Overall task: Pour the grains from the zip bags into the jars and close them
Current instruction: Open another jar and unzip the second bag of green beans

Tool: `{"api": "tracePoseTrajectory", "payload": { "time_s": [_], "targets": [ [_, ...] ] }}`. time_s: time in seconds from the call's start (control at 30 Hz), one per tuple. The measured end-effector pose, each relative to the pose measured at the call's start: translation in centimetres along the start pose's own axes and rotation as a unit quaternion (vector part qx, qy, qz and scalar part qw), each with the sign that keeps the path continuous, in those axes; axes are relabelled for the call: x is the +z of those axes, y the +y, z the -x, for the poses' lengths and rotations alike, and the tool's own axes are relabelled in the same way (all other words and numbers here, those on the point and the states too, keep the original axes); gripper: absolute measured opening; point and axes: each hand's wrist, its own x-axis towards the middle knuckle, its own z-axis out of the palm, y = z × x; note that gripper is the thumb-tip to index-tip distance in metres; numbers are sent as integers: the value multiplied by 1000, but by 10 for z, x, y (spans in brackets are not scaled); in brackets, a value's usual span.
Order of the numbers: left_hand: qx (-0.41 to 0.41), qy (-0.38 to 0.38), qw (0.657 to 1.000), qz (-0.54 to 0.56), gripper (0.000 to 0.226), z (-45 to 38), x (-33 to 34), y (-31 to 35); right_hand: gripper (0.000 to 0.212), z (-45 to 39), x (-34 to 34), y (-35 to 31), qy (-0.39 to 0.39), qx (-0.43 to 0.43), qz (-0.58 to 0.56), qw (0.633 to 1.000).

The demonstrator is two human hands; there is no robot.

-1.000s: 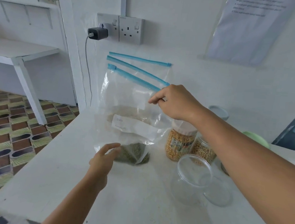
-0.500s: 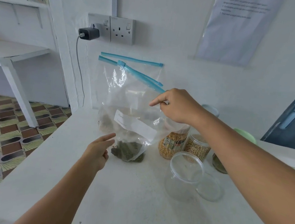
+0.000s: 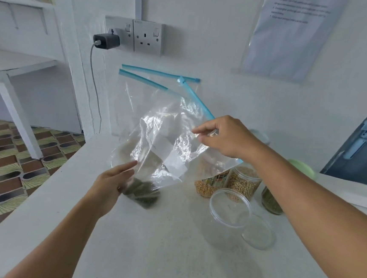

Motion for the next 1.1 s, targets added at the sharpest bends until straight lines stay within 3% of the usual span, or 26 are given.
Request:
{"api": "tracePoseTrajectory", "payload": {
  "time_s": [0.23, 0.43, 0.57, 0.63, 0.73, 0.97, 1.1],
  "targets": [
    [55, 30, 998, 4, 28, 2, -10, 14, 31, 10, -18, 14, -74, 19, -117, 990],
    [43, -39, 998, -18, 53, 9, -15, 10, 27, 12, -4, 30, -31, 25, -101, 994],
    [47, -54, 995, -64, 90, 12, -13, 6, 27, 16, -1, 35, -41, 25, -108, 993],
    [55, -45, 995, -66, 79, 14, -10, 10, 28, 18, -2, 35, -38, 23, -114, 992],
    [67, -26, 997, -32, 36, 20, -1, 25, 26, 22, -1, 35, -15, 23, -147, 989],
    [139, 5, 988, -61, 42, 25, -3, 69, 25, 45, 2, 44, 33, 22, -249, 968],
    [183, 9, 981, -71, 26, 30, 4, 85, 25, 60, 16, 58, 56, 16, -287, 956]
  ]
}}
